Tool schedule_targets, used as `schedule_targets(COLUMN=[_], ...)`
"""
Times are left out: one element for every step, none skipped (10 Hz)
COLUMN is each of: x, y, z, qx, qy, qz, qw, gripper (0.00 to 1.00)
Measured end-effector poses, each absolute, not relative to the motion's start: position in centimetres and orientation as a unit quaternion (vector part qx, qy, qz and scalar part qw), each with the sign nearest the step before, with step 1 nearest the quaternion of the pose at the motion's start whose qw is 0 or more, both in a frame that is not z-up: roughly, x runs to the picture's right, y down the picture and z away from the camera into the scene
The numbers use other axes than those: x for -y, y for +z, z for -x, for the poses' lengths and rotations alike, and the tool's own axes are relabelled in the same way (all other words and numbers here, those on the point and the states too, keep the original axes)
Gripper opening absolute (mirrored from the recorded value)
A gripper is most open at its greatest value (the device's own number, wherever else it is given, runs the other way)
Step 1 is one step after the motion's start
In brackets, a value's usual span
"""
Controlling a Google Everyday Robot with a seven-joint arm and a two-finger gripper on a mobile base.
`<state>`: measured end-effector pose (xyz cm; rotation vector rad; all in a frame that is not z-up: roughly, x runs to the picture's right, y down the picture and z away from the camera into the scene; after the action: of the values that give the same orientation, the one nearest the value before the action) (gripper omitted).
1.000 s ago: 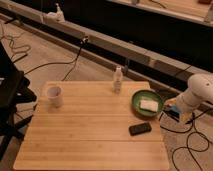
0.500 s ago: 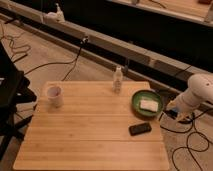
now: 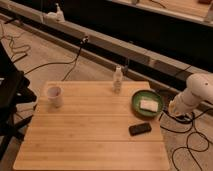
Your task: Push the eraser across the table
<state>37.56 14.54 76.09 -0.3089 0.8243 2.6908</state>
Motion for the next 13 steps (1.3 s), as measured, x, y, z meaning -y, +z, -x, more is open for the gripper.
schedule_targets(x=[-15.2,-16.3,-17.4,-18.2,-19.2,-20.0,-20.7,-21.1,-21.4,-21.7,-21.8,-21.8,-21.9], y=[76.1,76.1,76.3,76.5,76.9,77.3,77.8,78.2,78.7,79.4,79.9,80.6,81.2], z=[-37.2,-36.7,-36.0,-35.4,-35.0,-34.6,-34.2,-34.0,-33.9,-33.9,-33.9,-33.9,-34.0], qx=[-0.294,-0.304,-0.315,-0.322,-0.332,-0.340,-0.348,-0.353,-0.358,-0.364,-0.367,-0.373,-0.378], qy=[0.936,0.932,0.927,0.923,0.918,0.913,0.909,0.906,0.903,0.900,0.899,0.898,0.896], qz=[0.115,0.128,0.142,0.152,0.162,0.170,0.177,0.179,0.179,0.177,0.175,0.171,0.168], qw=[0.152,0.149,0.148,0.148,0.147,0.147,0.148,0.151,0.155,0.159,0.162,0.161,0.160], gripper=[0.00,0.00,0.00,0.00,0.00,0.00,0.00,0.00,0.00,0.00,0.00,0.00,0.00])
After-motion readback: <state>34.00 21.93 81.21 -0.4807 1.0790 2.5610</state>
